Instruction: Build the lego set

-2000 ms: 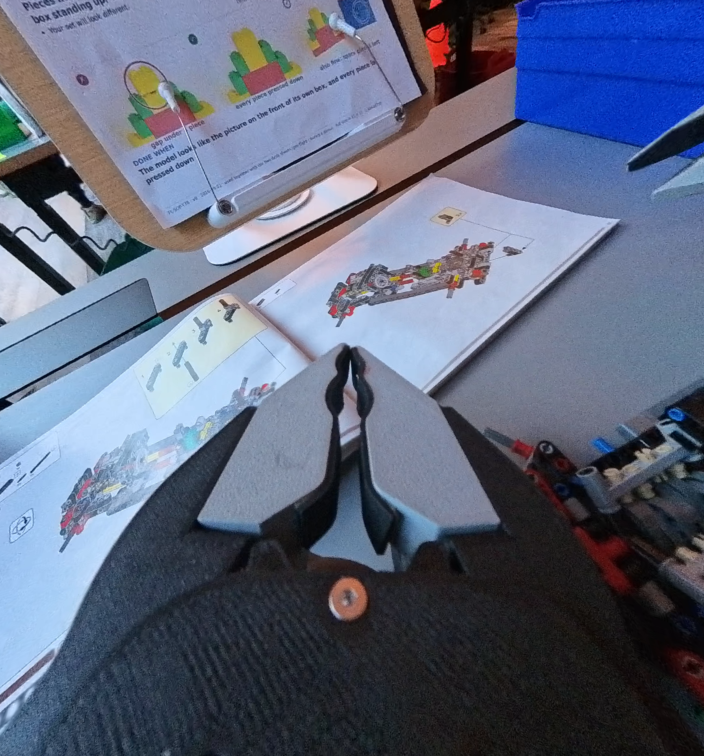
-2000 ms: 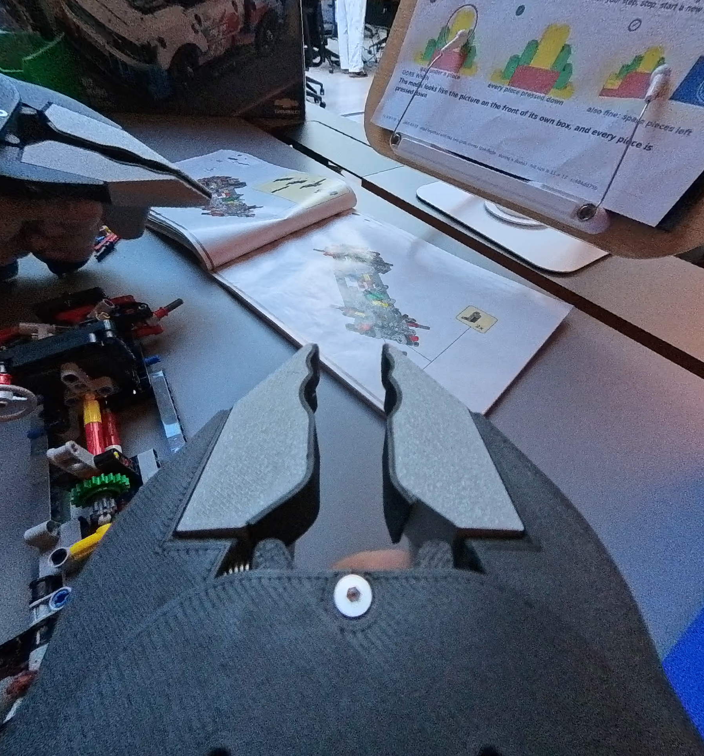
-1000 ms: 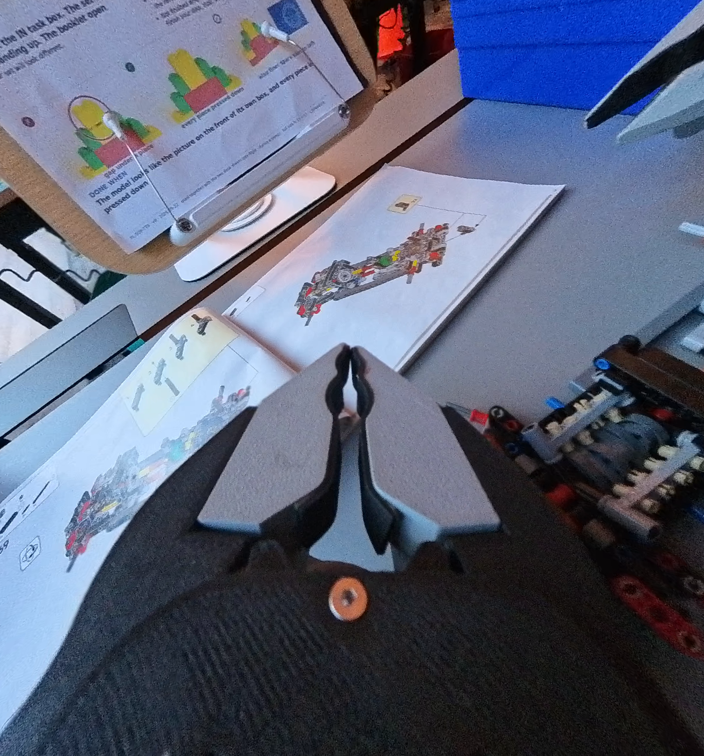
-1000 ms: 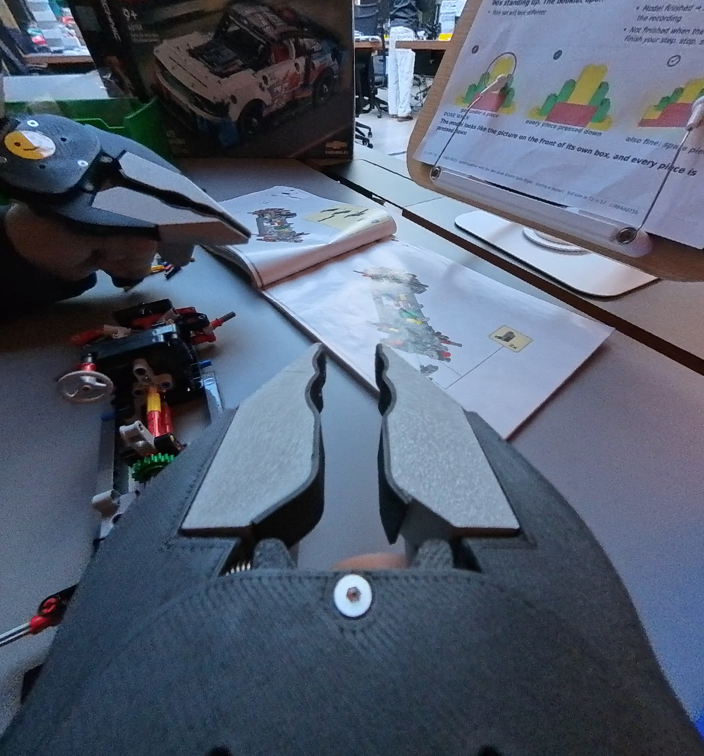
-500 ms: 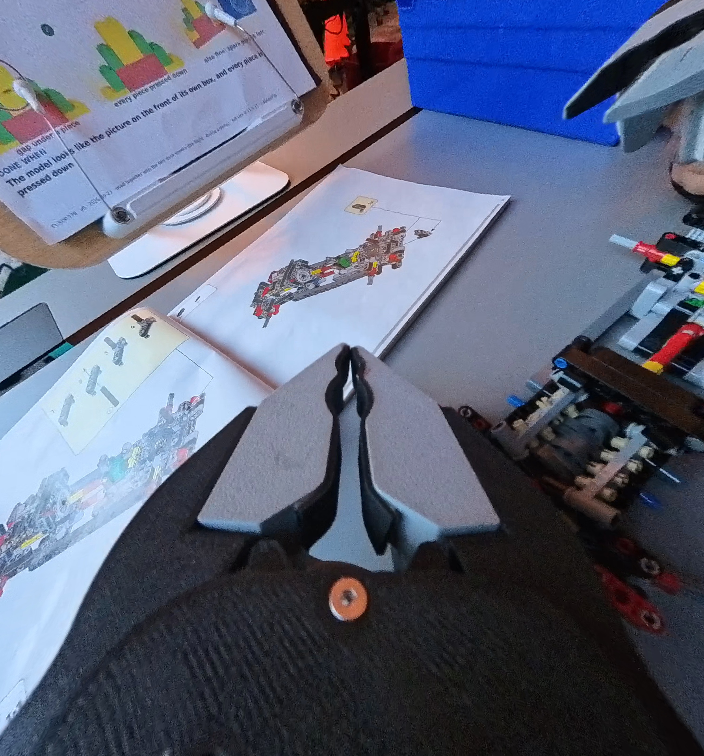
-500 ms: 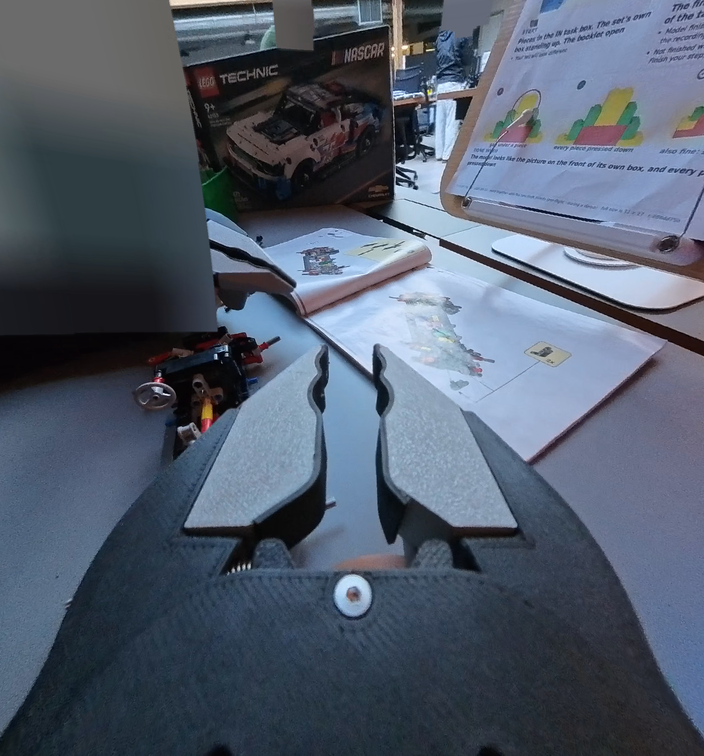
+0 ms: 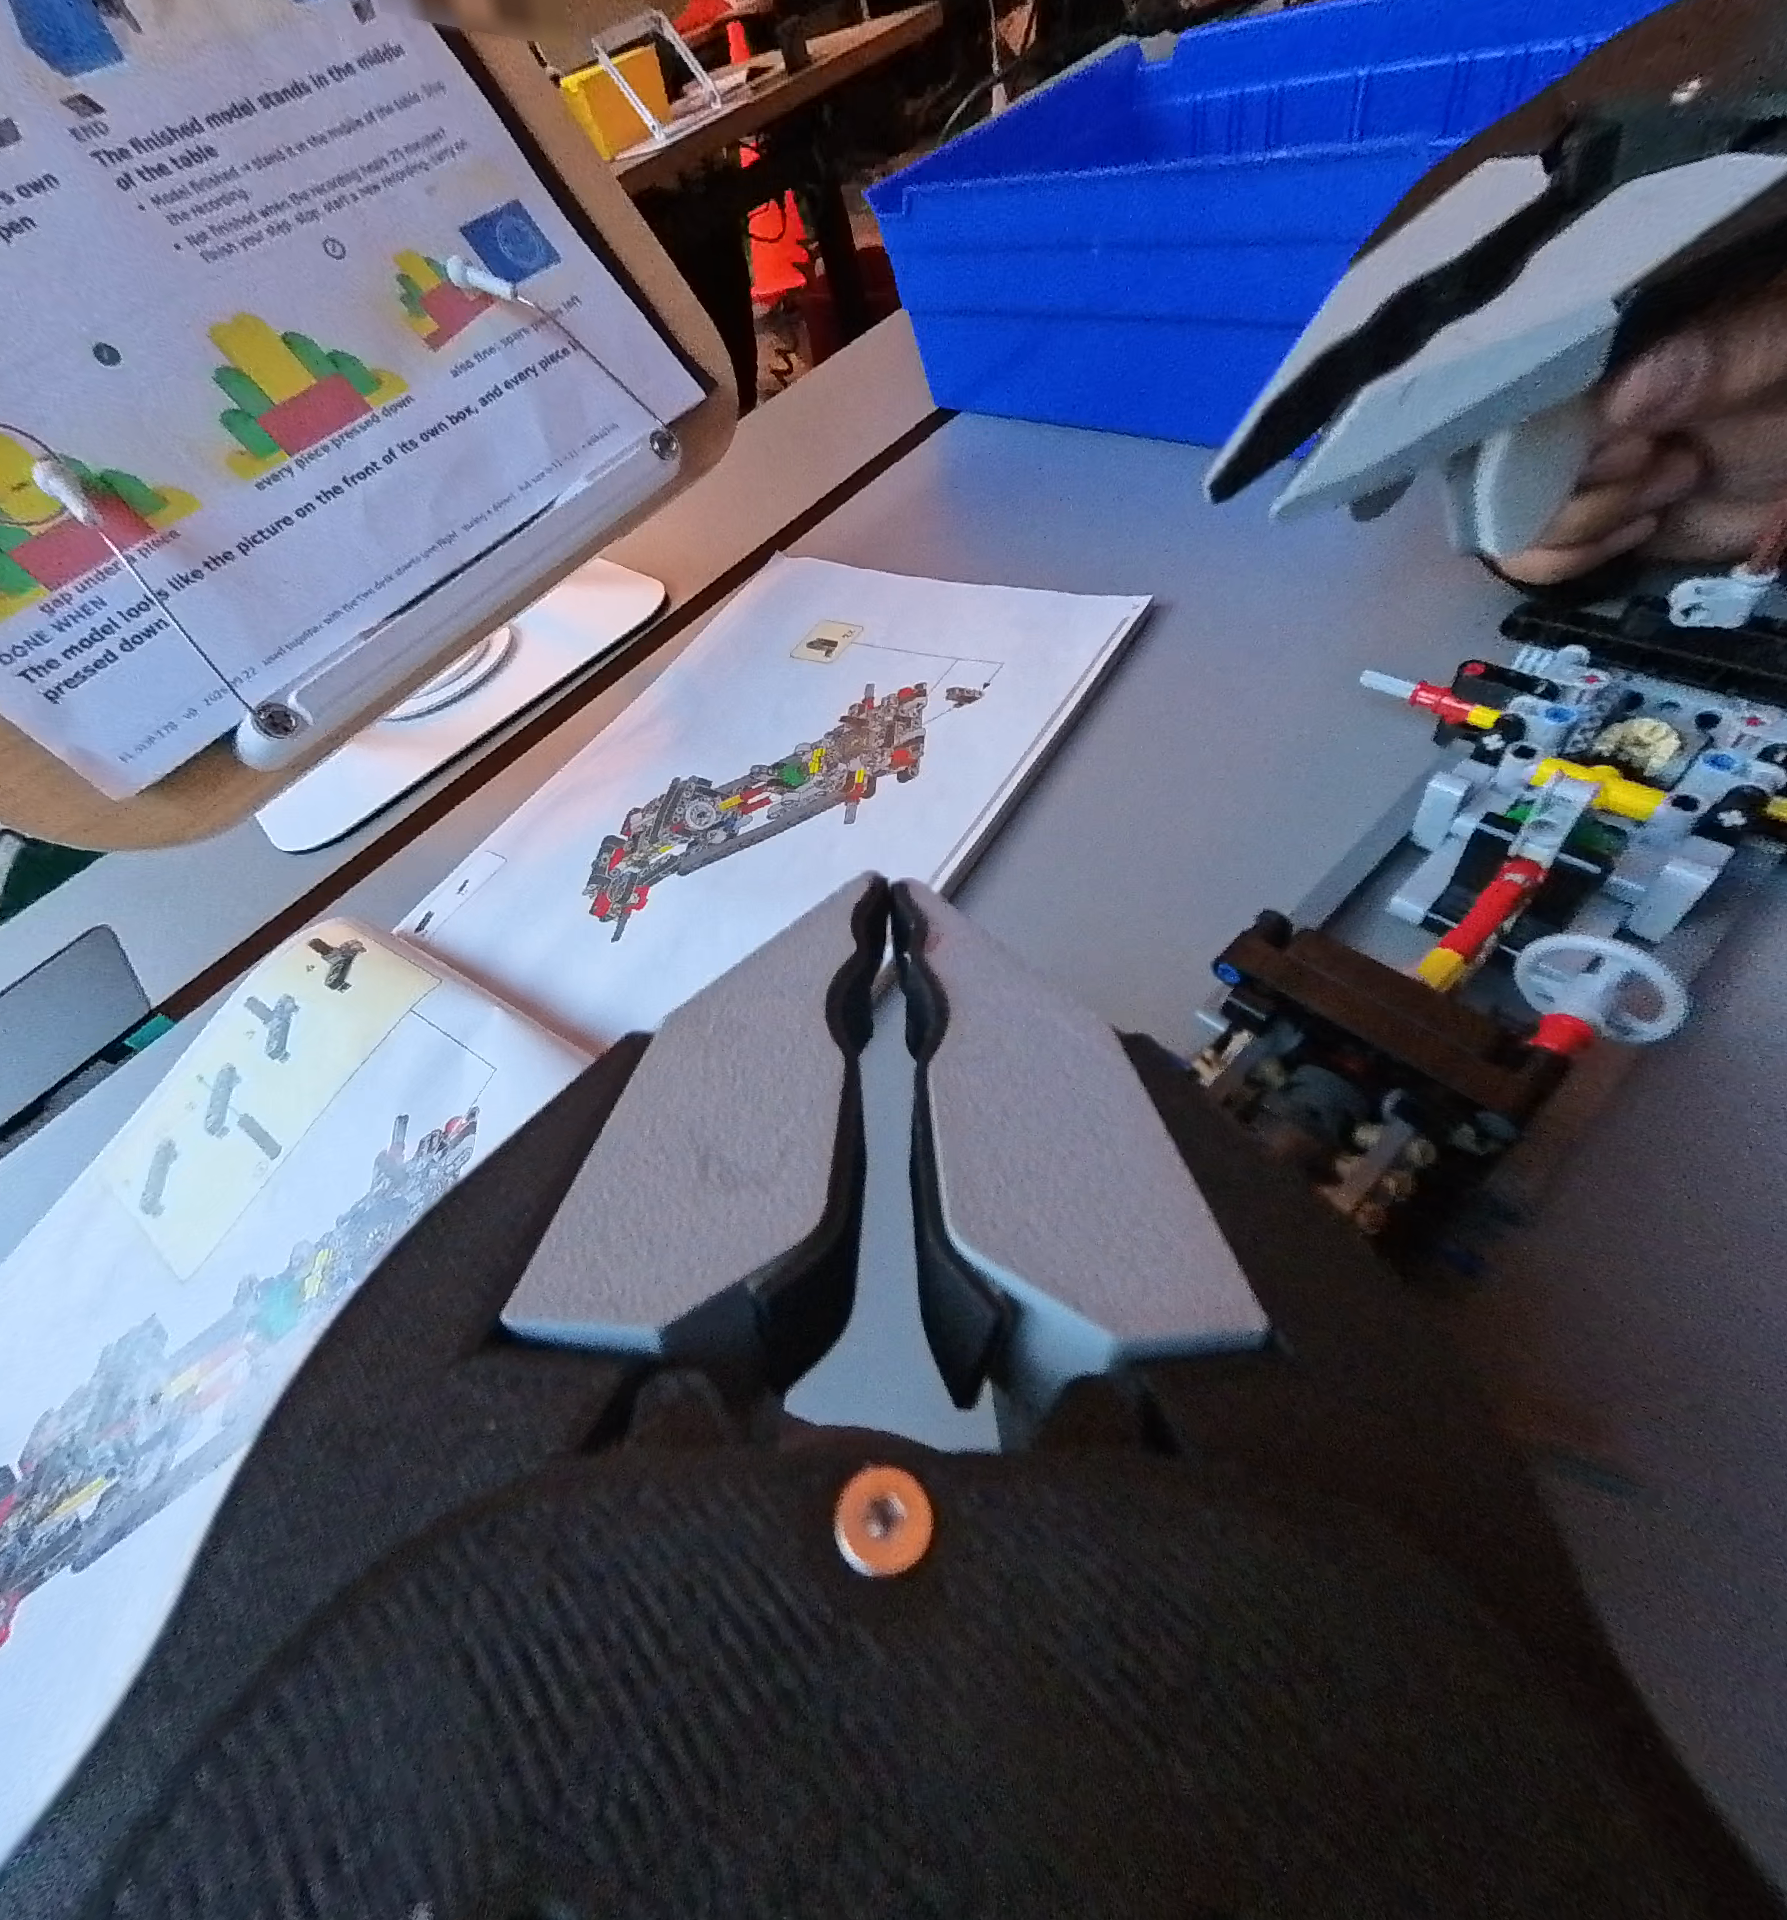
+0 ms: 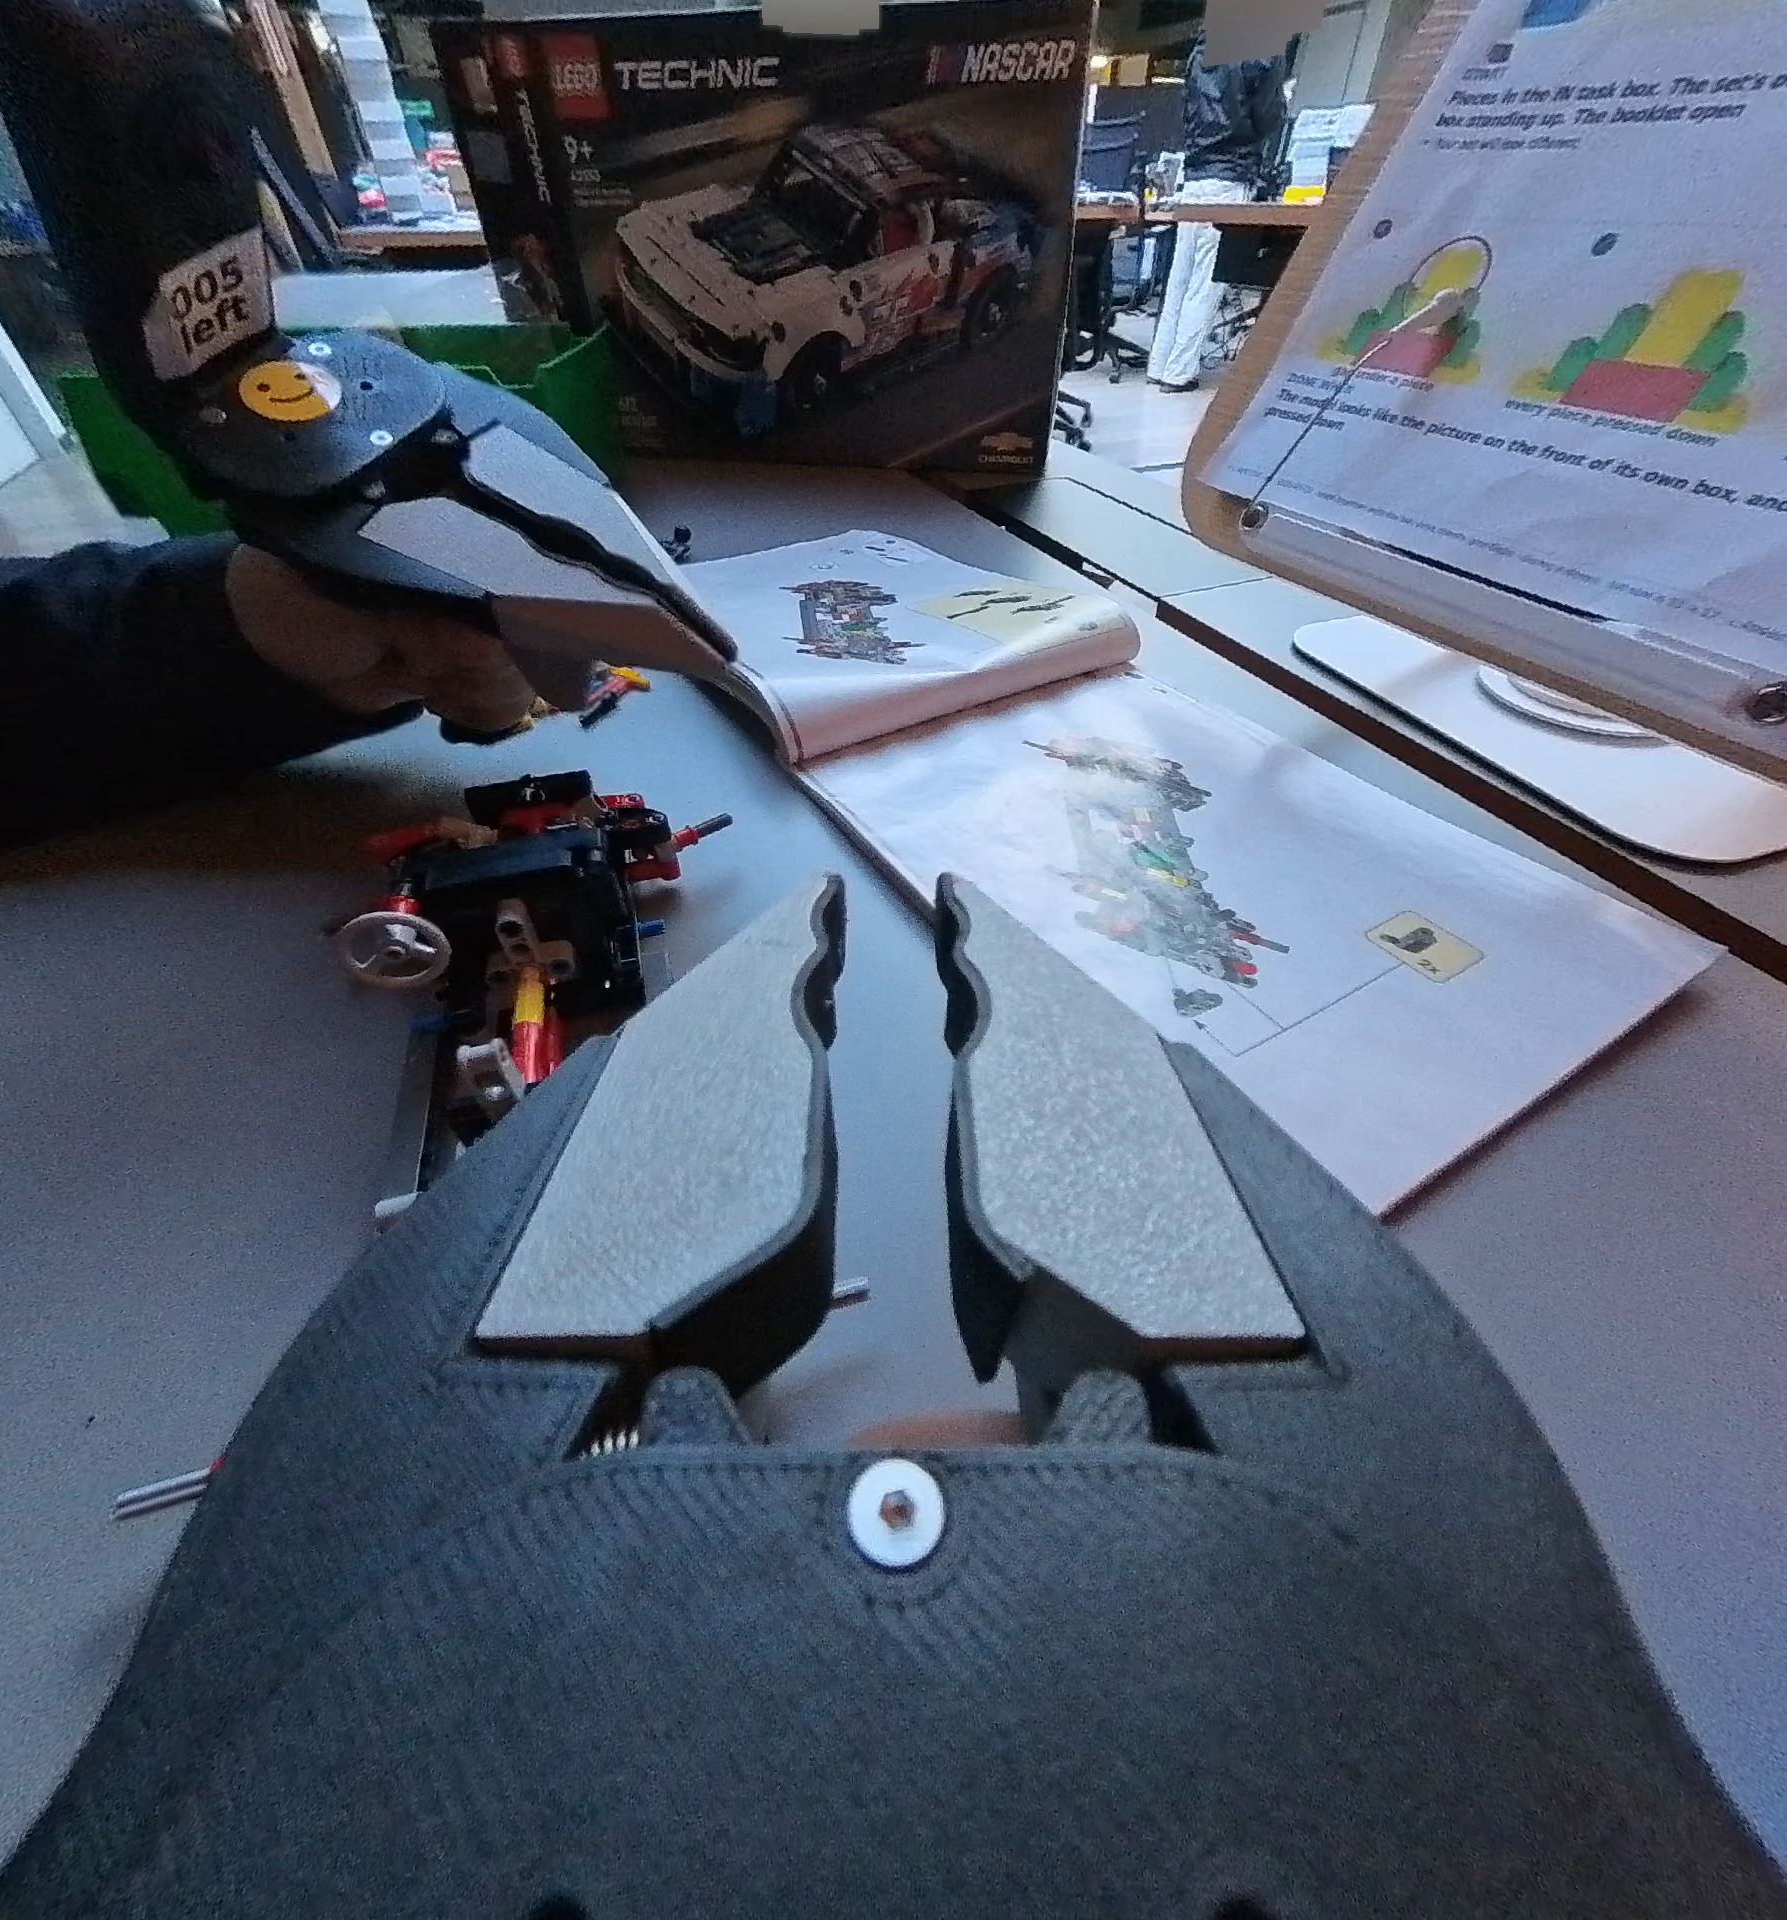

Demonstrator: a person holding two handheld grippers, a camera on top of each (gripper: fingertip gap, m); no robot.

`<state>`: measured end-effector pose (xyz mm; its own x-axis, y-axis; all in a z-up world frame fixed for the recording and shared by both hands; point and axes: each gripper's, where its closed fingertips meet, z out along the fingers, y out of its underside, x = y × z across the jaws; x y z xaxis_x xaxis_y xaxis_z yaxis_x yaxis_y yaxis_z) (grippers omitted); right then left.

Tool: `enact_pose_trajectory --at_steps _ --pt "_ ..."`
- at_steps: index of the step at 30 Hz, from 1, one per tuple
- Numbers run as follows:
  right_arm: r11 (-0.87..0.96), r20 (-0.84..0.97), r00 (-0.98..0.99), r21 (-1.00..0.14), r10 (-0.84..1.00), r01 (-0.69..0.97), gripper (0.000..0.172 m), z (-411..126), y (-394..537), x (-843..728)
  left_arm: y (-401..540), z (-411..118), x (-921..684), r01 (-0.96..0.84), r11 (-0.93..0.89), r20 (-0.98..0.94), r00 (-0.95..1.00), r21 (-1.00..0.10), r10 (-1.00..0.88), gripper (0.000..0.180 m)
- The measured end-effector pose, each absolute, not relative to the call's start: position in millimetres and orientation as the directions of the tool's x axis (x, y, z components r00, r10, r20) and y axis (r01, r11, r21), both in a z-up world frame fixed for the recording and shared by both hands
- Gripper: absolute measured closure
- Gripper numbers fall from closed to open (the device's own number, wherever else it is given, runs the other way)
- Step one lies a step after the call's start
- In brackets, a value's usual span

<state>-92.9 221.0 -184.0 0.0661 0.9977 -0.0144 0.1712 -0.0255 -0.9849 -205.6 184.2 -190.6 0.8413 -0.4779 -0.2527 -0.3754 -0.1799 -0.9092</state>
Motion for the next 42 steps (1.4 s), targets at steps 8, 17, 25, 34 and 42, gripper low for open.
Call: enact_pose_trajectory --at_steps 8,17,25,34,42 --pt "-0.068 -0.054 0.127 -0.991 0.990 0.112 0.159 -177 229 -86 186 -192 -217 -0.333 -0.200 -0.228 0.880 -0.921 -0.416 0.168" --pt "-0.061 -0.061 0.002 -0.987 0.998 0.149 0.156 -181 216 -94 189 -196 -230 -0.384 -0.268 -0.274 0.888 -0.884 -0.369 0.169" --pt "-0.096 -0.104 -0.055 -0.986 0.993 0.137 0.157 -180 213 -95 195 -213 -241 -0.380 -0.341 -0.260 0.901 -0.860 -0.348 0.166" --pt "-0.055 -0.064 -0.051 -0.987 0.997 0.151 0.157 -181 209 -100 186 -204 -221 -0.366 -0.253 -0.229 0.867 -0.896 -0.443 0.154" --pt "-0.124 -0.129 -0.054 -0.988 0.990 0.088 0.156 -173 211 -92 184 -202 -235 -0.291 -0.243 -0.177 0.899 -0.926 -0.401 0.155"
